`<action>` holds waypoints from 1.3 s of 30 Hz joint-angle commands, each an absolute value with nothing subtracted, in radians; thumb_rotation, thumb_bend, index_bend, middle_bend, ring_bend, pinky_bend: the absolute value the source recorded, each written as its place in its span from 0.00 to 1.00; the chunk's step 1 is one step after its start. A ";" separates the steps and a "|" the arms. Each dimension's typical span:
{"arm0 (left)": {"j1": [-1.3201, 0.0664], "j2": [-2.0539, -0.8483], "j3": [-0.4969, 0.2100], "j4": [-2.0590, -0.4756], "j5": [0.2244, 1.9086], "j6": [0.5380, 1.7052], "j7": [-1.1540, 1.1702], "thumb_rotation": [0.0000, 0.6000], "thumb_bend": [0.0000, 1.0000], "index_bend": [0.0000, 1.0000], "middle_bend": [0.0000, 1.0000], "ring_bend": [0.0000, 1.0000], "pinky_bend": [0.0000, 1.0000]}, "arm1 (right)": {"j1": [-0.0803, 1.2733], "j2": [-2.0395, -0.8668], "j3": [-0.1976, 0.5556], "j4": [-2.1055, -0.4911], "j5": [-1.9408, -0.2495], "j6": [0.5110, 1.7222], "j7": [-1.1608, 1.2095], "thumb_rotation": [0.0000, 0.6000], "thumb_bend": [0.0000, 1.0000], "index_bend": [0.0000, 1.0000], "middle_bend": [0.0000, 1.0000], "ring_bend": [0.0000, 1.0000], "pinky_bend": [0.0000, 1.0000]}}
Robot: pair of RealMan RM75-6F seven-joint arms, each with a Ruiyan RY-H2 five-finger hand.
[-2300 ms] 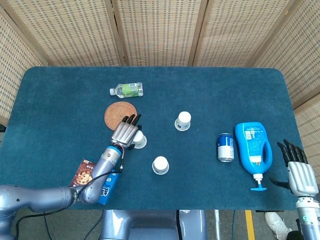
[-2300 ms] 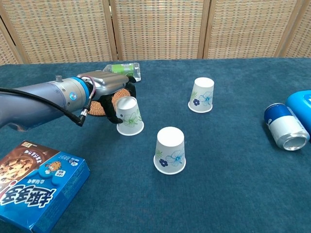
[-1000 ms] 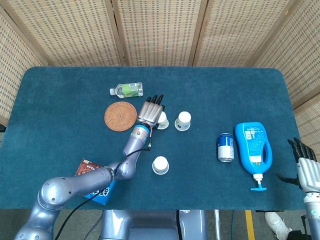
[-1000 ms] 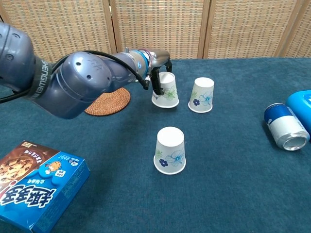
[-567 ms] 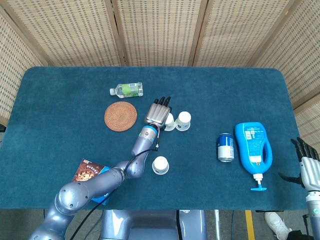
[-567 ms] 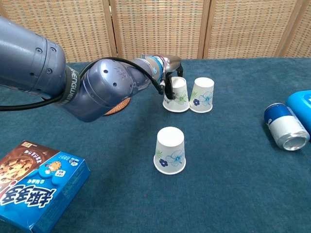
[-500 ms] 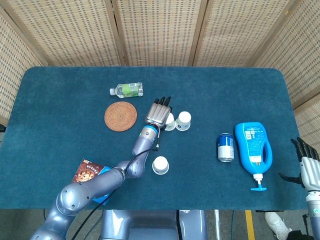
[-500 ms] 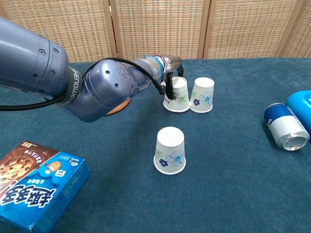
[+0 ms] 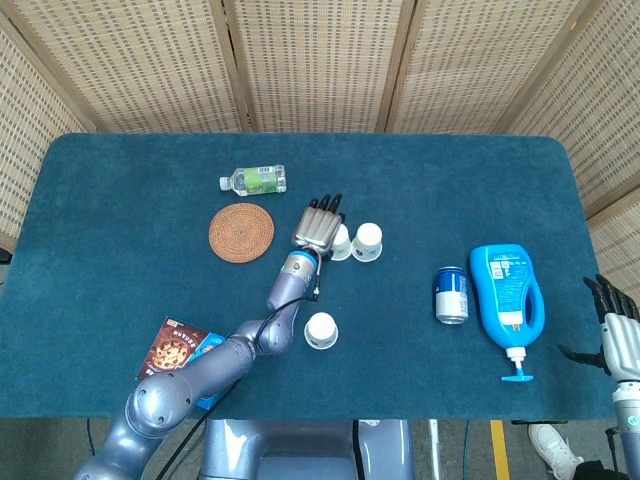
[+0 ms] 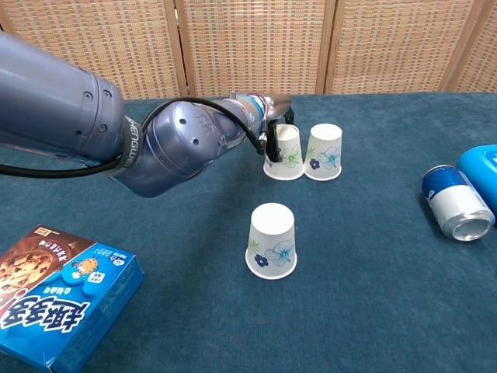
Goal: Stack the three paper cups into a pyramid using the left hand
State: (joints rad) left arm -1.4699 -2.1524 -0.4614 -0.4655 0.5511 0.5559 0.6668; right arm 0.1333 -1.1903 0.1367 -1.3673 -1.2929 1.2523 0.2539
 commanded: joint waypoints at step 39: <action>-0.981 -1.289 -0.206 -1.726 1.019 0.779 0.458 1.00 0.27 0.18 0.00 0.00 0.04 | 0.114 -1.188 0.129 -1.439 -1.324 1.333 0.142 1.00 0.15 0.05 0.00 0.00 0.11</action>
State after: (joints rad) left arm -1.0108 -1.3271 -0.2500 -1.6895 0.9485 0.8117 0.5034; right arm 0.1145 -1.1880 0.1295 -1.4381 -1.3240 1.3317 0.1426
